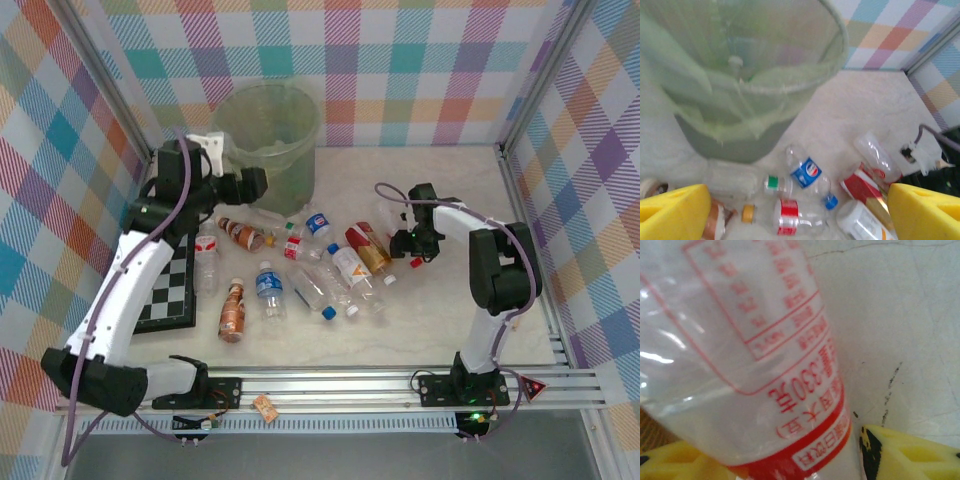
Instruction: Put the plastic bottles in the bin
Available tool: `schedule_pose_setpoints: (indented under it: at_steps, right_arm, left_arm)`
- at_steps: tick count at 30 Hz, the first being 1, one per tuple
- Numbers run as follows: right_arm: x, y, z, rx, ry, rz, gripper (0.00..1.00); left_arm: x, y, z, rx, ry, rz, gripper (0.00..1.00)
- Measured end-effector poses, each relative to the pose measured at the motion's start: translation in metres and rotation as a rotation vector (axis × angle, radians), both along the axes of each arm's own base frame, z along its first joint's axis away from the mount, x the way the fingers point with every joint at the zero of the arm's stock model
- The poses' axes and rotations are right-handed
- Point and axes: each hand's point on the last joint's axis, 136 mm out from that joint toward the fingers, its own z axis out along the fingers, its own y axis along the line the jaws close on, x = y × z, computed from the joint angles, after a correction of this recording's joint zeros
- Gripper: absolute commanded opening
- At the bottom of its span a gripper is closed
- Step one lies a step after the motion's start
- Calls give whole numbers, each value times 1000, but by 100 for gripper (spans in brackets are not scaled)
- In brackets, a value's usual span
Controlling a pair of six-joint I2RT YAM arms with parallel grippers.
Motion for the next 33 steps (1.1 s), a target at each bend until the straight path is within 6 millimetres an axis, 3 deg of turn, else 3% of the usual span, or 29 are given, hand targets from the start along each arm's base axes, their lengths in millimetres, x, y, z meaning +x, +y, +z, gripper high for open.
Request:
schedule_pose_setpoints:
  at_steps: [4,10,13,19,21,22,29,33]
  right_arm:
    - [0,-1,-1,5,2,-32,54]
    - [-1,-4,-1,24,-28,-75,50]
    - [-5,-4,0,33,-40,-91,43]
    - [-24,-6,9,56,-40,-129,30]
    - [-24,-6,22,68,-68,-132,7]
    - [-23,-5,28,76,-86,-135,3]
    - [-25,0,71,147,-178,-133,5]
    - [-30,17,99,261,-216,-102,5]
  left_arm:
    - [-25,1,-23,-59,49,12,92]
    - [-67,4,-73,-222,165,76,92]
    - [-83,6,-87,-294,199,104,92]
    - [-91,6,-84,-386,198,132,92]
    - [-89,8,-85,-402,191,149,92]
    - [-87,9,-85,-408,186,162,93]
    - [-83,12,-83,-449,162,200,93]
    - [-80,5,-81,-477,156,176,95]
